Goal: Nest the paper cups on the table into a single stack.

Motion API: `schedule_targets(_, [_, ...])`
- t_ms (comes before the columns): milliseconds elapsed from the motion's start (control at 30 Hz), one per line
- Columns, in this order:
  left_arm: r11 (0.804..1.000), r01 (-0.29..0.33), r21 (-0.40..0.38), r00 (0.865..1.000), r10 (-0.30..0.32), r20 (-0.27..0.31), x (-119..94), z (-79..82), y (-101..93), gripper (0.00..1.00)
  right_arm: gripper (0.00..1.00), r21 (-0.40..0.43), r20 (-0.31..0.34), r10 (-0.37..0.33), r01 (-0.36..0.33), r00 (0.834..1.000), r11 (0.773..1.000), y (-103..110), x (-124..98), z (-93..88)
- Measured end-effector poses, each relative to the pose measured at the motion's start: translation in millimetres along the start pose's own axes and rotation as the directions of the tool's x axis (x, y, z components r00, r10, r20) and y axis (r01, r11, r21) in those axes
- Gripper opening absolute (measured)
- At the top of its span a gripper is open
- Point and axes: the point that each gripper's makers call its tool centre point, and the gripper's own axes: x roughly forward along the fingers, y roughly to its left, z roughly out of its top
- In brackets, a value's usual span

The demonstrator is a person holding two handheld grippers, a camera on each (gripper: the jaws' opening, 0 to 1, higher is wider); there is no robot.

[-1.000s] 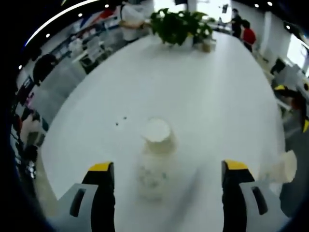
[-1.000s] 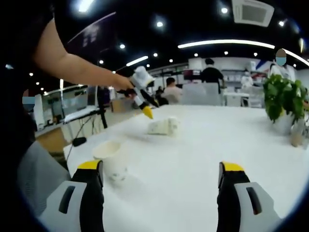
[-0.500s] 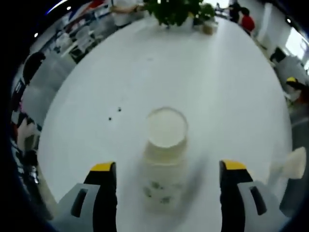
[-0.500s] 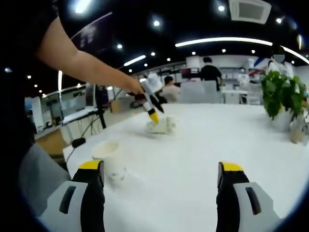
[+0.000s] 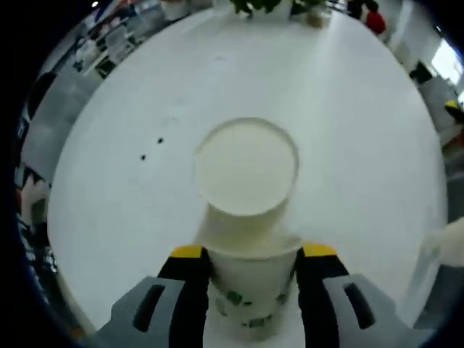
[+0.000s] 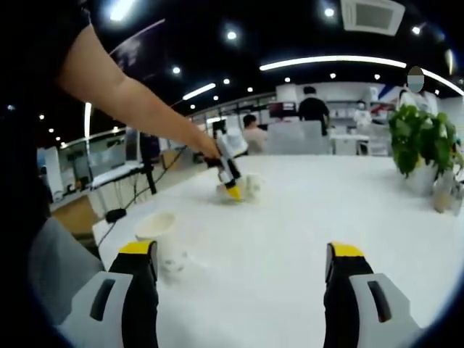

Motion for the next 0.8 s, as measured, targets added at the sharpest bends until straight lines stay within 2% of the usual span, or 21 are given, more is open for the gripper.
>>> schedule_targets(233, [1.0, -0.001, -0.028, 1.0, 0.001, 0.019, -8, 2.2, 4.5, 0.36, 0.94, 0.004, 0.002, -0.005, 0.005, 1.0, 1.0, -1, -1, 0.0])
schedule_targets(333, [0.997, -0.006, -0.081, 0.999, 0.008, 0.033, -11, 0.0, 3.1, 0.35, 0.94, -0.001, 0.002, -0.004, 0.004, 1.0, 1.0, 0, -1, 0.1])
schedule_targets(467, [0.995, -0.013, -0.097, 0.995, 0.023, 0.094, -15, -1.3, 0.4, 0.36, 0.94, -0.007, 0.002, -0.003, 0.003, 1.0, 1.0, 0, -1, 0.2])
schedule_targets(533, [0.992, -0.033, -0.12, 0.99, 0.049, 0.132, -18, -1.0, 1.6, 0.36, 0.94, -0.01, 0.001, -0.001, 0.001, 1.0, 1.0, 1, -1, 0.0])
schedule_targets(600, [0.98, -0.071, -0.188, 0.974, 0.108, 0.199, -25, 1.6, 4.8, 0.36, 0.94, -0.01, 0.001, -0.001, 0.001, 1.0, 1.0, 0, -1, 0.0])
schedule_targets(633, [0.968, -0.083, -0.237, 0.958, 0.143, 0.248, -29, 3.1, 5.1, 0.36, 0.94, -0.009, 0.003, -0.003, 0.003, 1.0, 1.0, 0, -1, 0.5])
schedule_targets(667, [0.962, -0.092, -0.259, 0.949, 0.163, 0.271, -31, 2.4, 5.1, 0.36, 0.94, -0.011, 0.004, -0.005, 0.005, 1.0, 1.0, -1, -2, 0.9])
schedule_targets(700, [0.952, -0.125, -0.278, 0.929, 0.211, 0.304, -35, 0.5, 7.6, 0.36, 0.94, -0.013, 0.005, -0.005, 0.005, 1.0, 1.0, -1, -2, 1.3])
schedule_targets(767, [0.935, -0.146, -0.324, 0.905, 0.258, 0.339, -41, -2.7, 5.8, 0.36, 0.94, -0.018, 0.005, -0.003, 0.003, 1.0, 1.0, 0, -1, 1.5])
schedule_targets(800, [0.924, -0.152, -0.35, 0.873, 0.292, 0.391, -46, 1.1, 6.9, 0.37, 0.94, -0.02, 0.004, -0.001, 0.001, 1.0, 1.0, 0, -1, 1.2])
